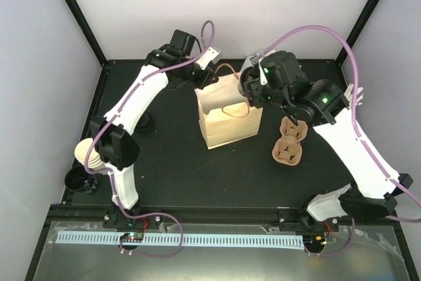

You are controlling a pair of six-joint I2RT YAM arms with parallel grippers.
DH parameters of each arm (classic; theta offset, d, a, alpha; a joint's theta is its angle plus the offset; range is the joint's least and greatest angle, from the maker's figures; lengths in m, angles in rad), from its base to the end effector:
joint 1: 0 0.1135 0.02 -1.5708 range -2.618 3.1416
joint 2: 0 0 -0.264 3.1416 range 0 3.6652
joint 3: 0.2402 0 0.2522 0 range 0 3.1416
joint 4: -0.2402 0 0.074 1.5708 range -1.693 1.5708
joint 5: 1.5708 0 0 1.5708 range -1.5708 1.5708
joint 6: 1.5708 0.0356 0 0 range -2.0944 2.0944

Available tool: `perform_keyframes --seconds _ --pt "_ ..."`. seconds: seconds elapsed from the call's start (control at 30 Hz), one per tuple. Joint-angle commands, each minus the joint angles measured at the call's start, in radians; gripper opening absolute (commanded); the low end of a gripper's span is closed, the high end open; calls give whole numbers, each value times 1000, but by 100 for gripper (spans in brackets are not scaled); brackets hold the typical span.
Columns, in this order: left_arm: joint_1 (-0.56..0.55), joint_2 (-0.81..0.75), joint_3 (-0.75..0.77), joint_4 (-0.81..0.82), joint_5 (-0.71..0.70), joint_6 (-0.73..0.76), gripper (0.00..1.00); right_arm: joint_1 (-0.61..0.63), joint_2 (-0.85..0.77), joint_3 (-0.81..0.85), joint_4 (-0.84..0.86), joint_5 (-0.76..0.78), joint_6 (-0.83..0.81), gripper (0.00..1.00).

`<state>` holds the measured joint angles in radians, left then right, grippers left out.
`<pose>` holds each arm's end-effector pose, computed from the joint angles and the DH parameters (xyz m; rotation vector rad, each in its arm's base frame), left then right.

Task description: Pack the takeout coffee

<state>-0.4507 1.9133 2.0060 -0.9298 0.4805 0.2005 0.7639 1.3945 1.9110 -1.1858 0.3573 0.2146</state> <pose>0.3688 -0.1968 0.3662 0.9758 2.1882 -0.6942 0.1828 0.1579 0.4799 -0.4091 2.1565 0.1488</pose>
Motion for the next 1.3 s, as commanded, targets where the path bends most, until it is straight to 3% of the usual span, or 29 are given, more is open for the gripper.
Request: perform_keyframes --seconds 0.0,0.27,0.53,0.9,1.27 --pt "4 -11 37 -50 31 21 2 -12 43 -26 47 -42 -7 65" --pt "-12 -83 -7 -48 3 47 1 -11 89 -53 10 -84 -37 63" --pt "-75 -205 -127 69 -97 93 1 56 -27 -239 44 -183 -23 62" --pt "-228 -526 -634 435 -257 73 2 194 -252 -551 154 -191 12 61" --pt "-362 -740 -810 434 -388 11 2 443 -396 -797 271 -98 90 57"
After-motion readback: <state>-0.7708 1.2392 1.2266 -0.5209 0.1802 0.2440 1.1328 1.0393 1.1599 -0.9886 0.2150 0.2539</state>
